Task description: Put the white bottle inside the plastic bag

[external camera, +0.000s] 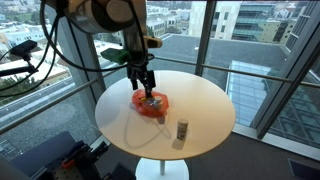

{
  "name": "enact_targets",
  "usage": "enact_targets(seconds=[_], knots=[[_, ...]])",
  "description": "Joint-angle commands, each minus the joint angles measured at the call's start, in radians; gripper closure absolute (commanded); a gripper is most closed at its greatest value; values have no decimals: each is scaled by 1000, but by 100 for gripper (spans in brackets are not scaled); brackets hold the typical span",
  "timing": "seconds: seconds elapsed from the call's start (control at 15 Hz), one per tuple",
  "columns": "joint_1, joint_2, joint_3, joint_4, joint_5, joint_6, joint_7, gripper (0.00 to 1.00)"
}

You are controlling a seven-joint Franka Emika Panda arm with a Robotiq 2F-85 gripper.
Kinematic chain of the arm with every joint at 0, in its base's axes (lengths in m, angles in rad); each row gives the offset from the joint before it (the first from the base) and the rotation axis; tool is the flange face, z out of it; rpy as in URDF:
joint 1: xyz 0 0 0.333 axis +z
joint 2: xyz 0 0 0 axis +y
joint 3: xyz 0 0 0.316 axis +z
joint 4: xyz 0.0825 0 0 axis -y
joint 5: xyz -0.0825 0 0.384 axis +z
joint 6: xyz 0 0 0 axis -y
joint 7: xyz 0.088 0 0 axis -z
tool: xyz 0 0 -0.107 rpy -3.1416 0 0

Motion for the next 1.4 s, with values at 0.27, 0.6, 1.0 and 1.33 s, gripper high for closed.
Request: enact_targets(seconds=[0.27, 0.6, 1.0, 1.33], knots=[[-14, 124, -68, 99, -36, 14, 42, 0], [-19, 167, -76, 138, -64, 41, 101, 0], [-33, 233, -113, 152, -38, 167, 197, 0], [-39, 330, -160, 187, -14, 232, 258, 0]])
